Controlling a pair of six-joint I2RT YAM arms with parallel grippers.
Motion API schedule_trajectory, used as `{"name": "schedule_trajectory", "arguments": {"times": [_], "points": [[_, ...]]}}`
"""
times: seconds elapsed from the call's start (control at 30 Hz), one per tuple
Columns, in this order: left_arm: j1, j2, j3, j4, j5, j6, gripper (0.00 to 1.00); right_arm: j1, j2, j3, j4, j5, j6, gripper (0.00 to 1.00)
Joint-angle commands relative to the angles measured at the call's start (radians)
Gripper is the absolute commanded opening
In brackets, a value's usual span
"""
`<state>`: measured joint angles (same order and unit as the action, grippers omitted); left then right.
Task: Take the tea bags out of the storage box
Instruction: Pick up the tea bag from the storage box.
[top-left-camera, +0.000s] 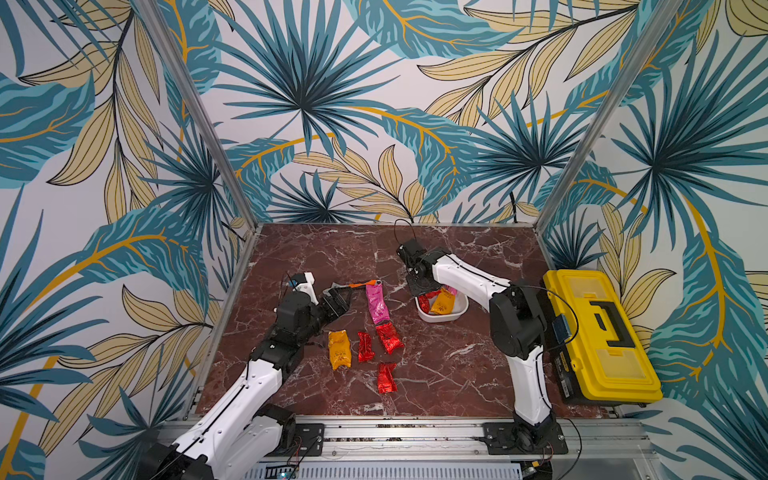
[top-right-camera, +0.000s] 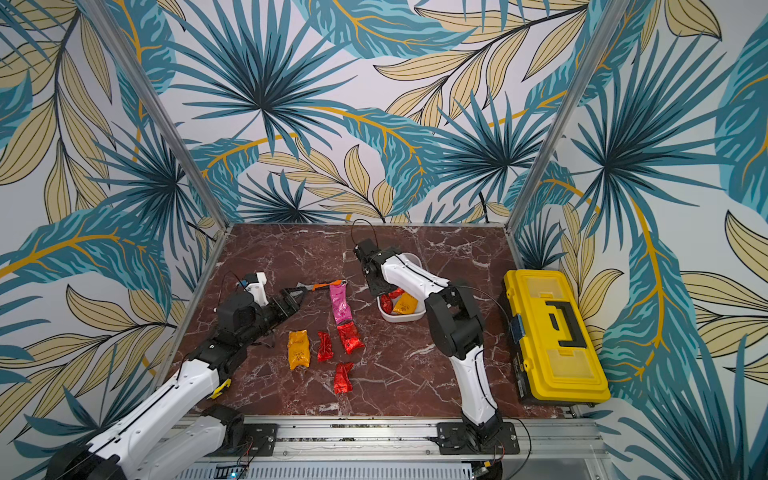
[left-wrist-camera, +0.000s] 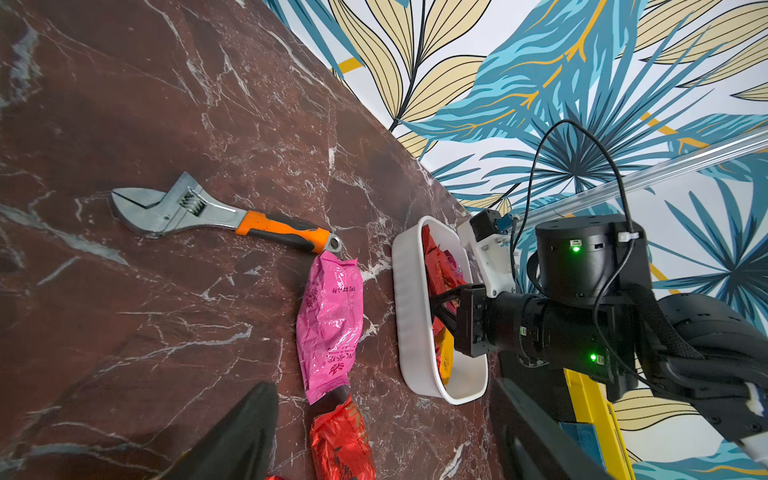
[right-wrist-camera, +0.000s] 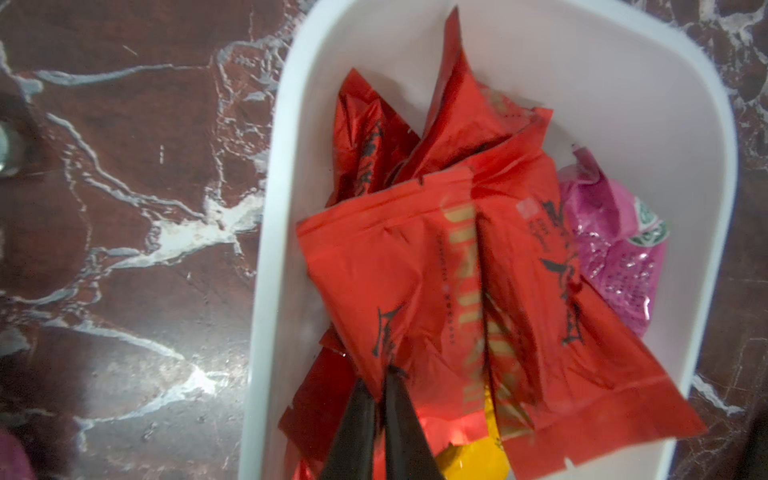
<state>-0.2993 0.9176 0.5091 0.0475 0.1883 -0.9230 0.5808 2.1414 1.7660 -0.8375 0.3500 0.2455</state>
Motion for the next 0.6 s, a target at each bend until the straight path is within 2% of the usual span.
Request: {"name": "schedule_trajectory", "arguments": {"times": [0.0, 0.2, 0.37, 0.57], "points": [[0.004, 0.013, -0.012, 0.05, 0.026, -0.012, 0.85, 0.007, -0.083, -0.019, -0.025, -0.021, 0.005, 0.07], [0.003, 0.034, 0.003, 0.063, 0.061, -0.017, 0.85, 0.006, -0.224, -0.09, -0.023, -0.057, 0.024, 0.0], [0.003, 0.047, 0.022, 0.059, 0.067, -0.016, 0.85, 0.019, -0.338, -0.15, -0.023, -0.144, 0.056, 0.0], [0.003, 0.057, 0.029, 0.001, 0.028, -0.044, 0.84, 0.118, -0.369, -0.152, -0.002, -0.264, 0.136, 0.0]]}}
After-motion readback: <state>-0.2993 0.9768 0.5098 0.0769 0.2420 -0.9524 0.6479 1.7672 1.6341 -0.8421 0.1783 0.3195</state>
